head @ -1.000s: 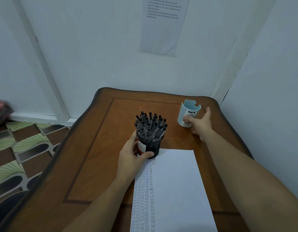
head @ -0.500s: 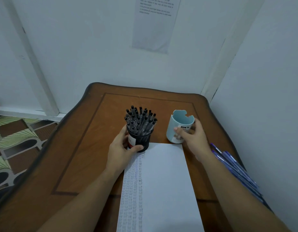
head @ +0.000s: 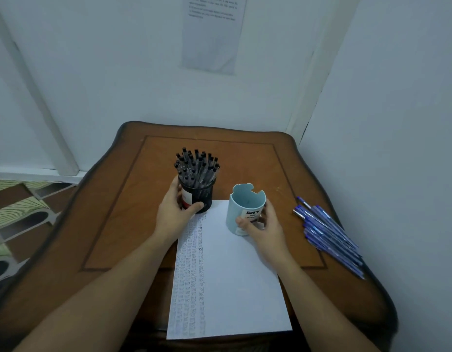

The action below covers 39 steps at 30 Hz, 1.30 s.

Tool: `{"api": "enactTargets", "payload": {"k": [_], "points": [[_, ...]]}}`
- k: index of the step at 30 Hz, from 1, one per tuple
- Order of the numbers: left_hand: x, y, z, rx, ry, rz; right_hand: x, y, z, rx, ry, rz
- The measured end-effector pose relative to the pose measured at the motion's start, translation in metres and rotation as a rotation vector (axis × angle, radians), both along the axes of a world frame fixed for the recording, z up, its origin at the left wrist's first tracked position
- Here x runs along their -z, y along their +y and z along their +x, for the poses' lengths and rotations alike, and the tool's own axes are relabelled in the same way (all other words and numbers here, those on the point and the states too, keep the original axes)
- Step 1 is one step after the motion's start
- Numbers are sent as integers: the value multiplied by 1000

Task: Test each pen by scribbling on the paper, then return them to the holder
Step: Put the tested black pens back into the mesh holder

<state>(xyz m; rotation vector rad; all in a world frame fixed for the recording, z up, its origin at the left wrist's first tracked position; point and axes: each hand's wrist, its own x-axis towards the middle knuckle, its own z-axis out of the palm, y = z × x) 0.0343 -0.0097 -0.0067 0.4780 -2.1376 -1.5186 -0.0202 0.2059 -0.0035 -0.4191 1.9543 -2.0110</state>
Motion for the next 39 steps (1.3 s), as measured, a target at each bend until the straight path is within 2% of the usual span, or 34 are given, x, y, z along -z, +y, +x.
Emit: {"api": "enactTargets", "payload": {"k": [8, 12, 16, 23, 26, 30, 31, 34, 37, 39], "points": [[3, 31, 32, -22, -17, 21, -9, 10, 16, -39, 39, 73], [9, 61, 47, 172, -121, 46, -15, 17, 28, -65, 58, 121], [8, 81, 50, 292, -104, 6, -18, 26, 36, -102, 80, 176], [3, 103, 56, 185, -43, 57, -19, 46, 32, -242, 57, 294], [7, 108, 55, 146, -53, 15, -28, 65, 19, -296, 146, 506], [12, 107, 55, 147, -66, -14, -40, 107, -22, 7, 494, 983], [12, 107, 55, 151, -64, -15, -42, 118, -32, 18, 479, 1108], [11, 106, 56, 151, -62, -7, -49, 145, -52, -111, 233, 1368], [12, 107, 56, 146, -60, 9, -49, 158, -62, -187, 130, 1349], [13, 107, 56, 146, -57, 13, -44, 159, -62, -180, 147, 1327]]}}
